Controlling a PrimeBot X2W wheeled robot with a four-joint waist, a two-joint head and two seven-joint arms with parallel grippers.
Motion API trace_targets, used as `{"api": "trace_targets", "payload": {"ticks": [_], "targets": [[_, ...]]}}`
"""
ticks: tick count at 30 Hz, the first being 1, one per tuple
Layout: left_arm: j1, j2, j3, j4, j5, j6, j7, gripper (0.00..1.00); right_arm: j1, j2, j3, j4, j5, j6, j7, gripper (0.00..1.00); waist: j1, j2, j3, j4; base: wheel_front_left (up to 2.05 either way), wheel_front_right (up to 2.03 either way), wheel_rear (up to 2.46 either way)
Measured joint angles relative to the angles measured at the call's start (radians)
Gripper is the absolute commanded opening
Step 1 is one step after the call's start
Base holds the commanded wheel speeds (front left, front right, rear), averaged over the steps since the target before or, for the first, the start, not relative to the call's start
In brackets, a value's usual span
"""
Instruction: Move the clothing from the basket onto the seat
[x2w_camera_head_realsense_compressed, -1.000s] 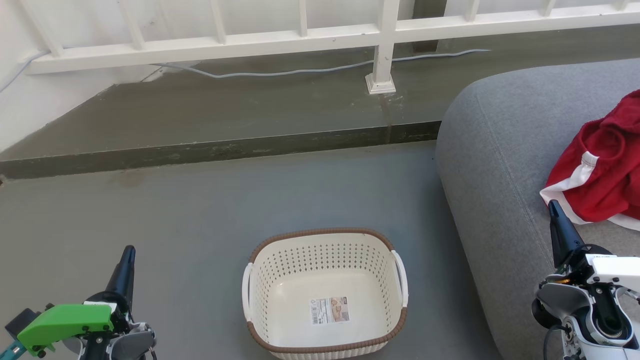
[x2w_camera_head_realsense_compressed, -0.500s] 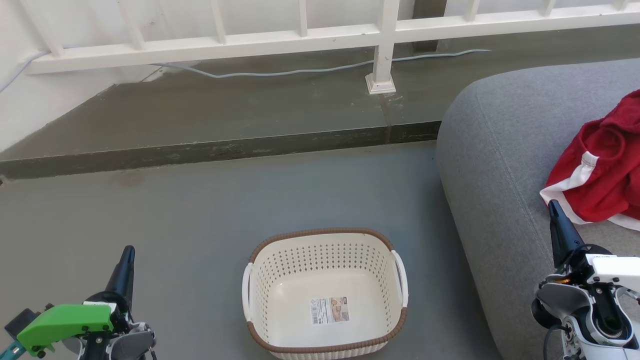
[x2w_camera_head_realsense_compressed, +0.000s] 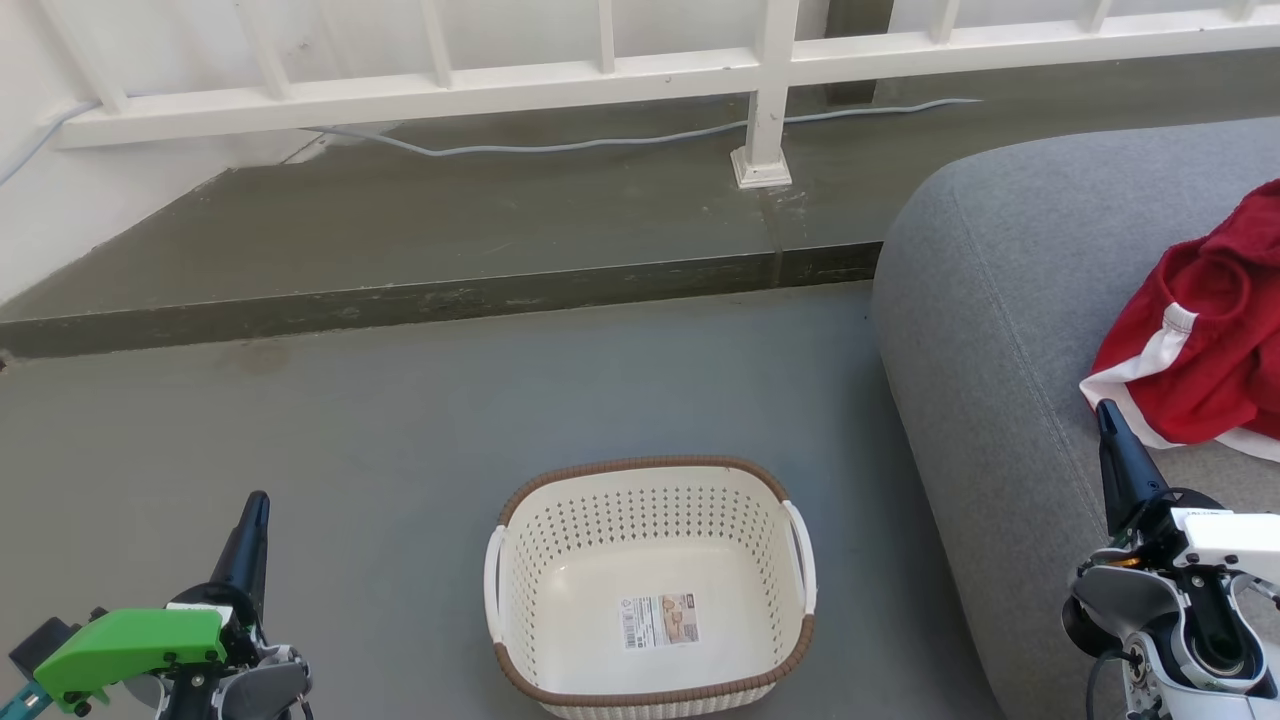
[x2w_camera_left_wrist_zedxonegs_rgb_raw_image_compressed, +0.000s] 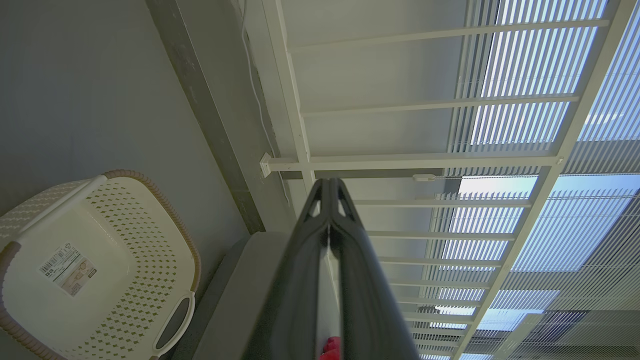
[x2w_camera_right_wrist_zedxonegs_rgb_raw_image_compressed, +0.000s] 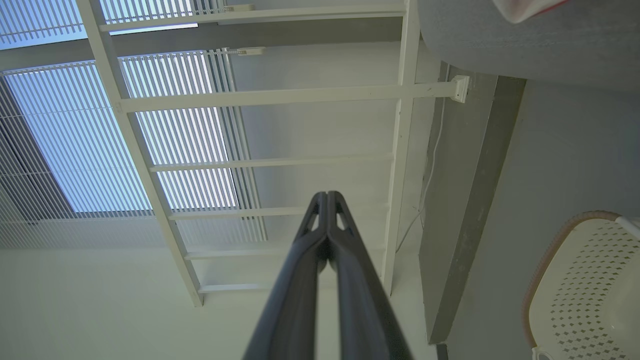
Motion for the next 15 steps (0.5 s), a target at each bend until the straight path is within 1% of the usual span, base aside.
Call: {"api": "trace_targets", "payload": {"ticks": [15], "targets": [[0.0, 0.0, 0.001, 0.001, 0.0, 0.0, 0.001, 0.0, 0.0, 0.0, 0.0, 0.0, 0.001, 0.0, 0.0, 0.0, 0.0, 0.0, 0.0, 0.0, 0.0, 0.0, 0.0]]}}
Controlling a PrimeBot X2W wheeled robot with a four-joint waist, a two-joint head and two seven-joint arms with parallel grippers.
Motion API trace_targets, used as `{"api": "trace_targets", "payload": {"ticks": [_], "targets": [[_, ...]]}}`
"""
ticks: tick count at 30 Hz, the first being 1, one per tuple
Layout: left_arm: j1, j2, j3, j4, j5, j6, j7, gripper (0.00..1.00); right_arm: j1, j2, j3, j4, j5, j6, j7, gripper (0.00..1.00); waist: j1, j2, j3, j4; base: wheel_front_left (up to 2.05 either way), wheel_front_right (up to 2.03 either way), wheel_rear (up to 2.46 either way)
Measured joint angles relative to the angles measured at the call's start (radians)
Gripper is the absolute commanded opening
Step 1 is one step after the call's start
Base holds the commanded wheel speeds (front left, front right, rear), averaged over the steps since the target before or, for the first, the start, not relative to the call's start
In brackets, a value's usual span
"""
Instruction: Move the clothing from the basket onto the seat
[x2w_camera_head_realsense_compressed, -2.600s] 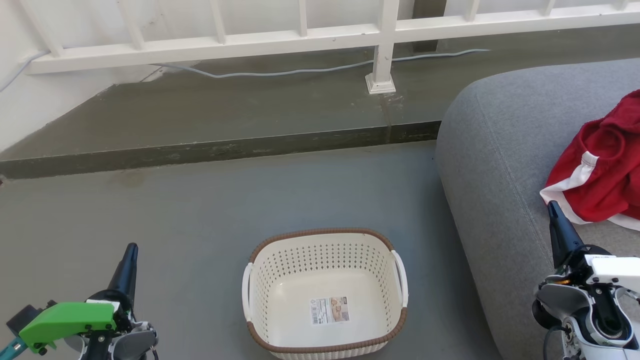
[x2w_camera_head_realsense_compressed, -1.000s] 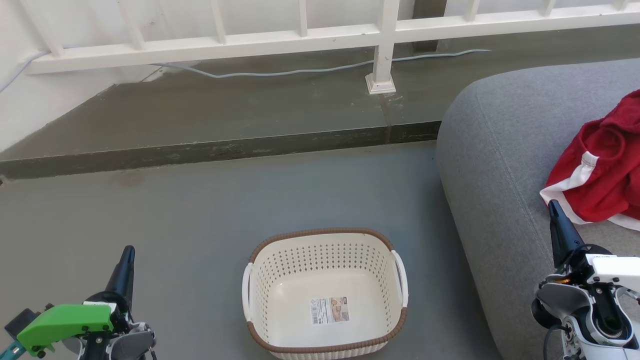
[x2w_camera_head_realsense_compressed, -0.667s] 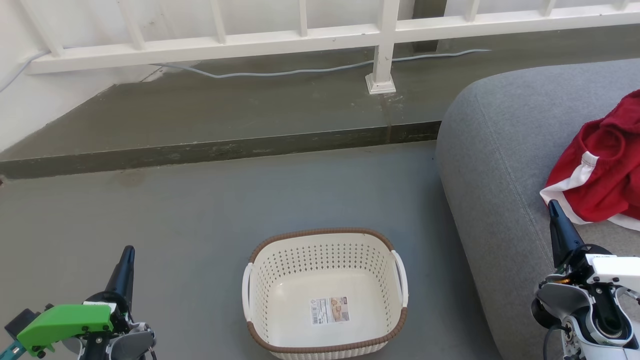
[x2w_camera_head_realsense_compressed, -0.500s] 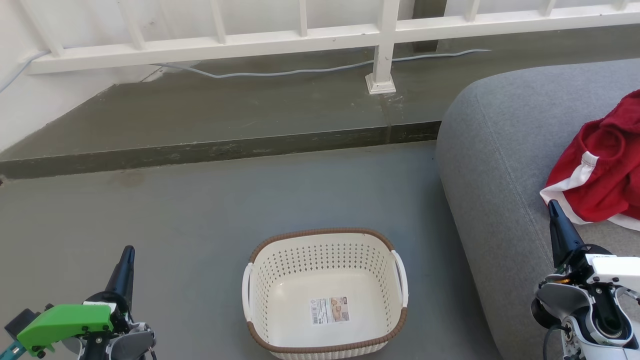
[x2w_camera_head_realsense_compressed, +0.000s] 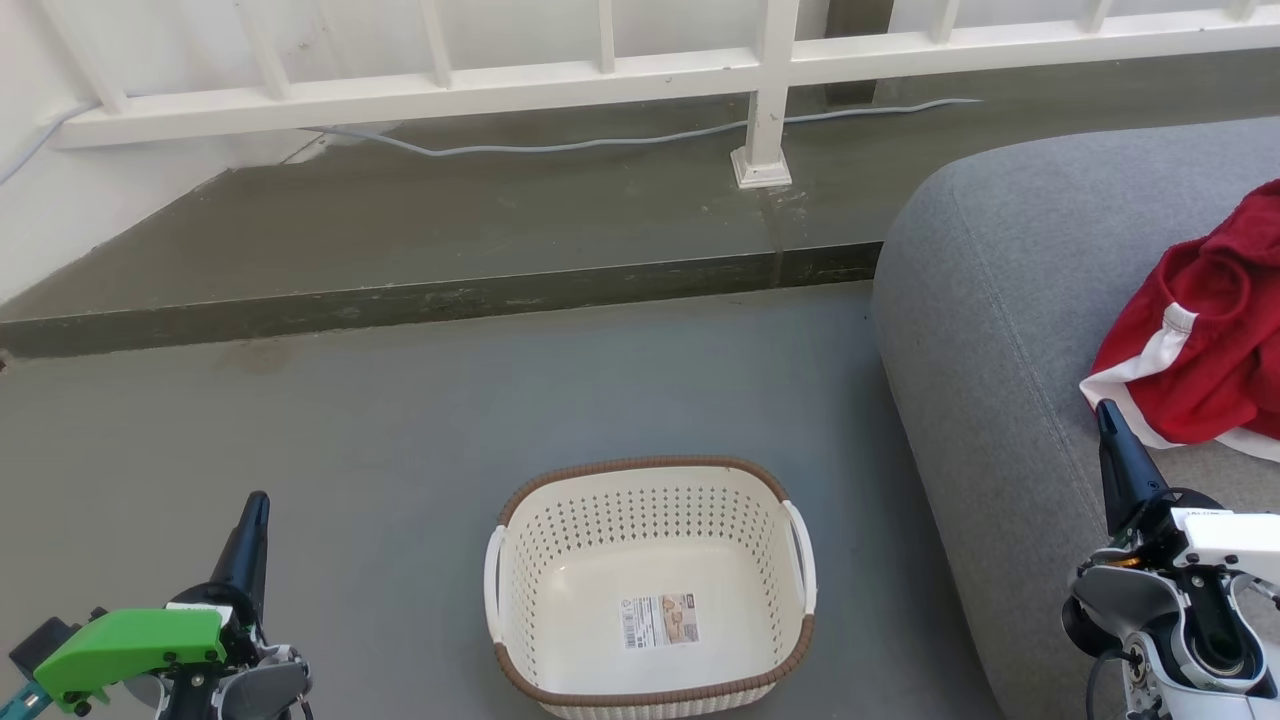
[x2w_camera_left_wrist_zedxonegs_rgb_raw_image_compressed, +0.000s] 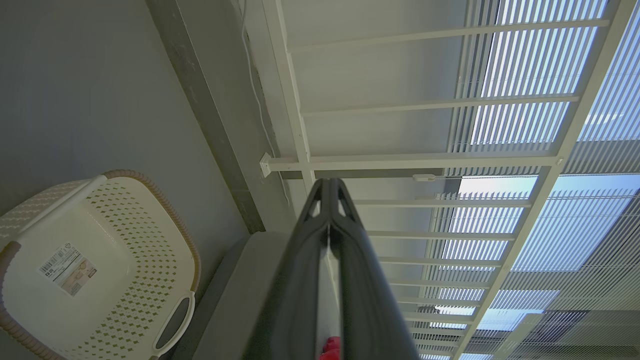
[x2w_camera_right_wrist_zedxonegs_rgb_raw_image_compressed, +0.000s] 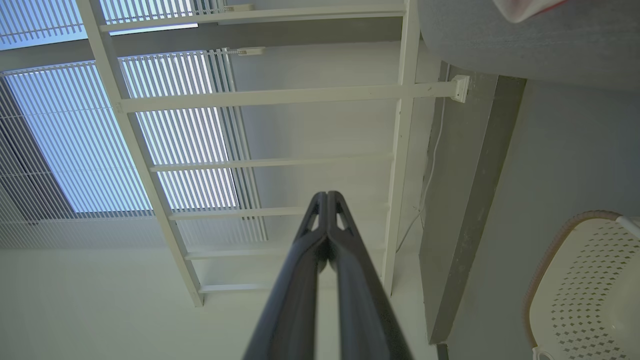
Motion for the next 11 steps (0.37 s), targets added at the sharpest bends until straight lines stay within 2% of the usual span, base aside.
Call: {"api": "trace_targets", "payload": {"ticks": [11], "targets": [[-0.004, 0.0, 0.001, 0.001, 0.0, 0.0, 0.004, 0.0, 0.0, 0.0, 0.0, 0.0, 0.0, 0.0, 0.0, 0.0, 0.0, 0.0, 0.0, 0.0, 0.0, 0.0, 0.0]]}}
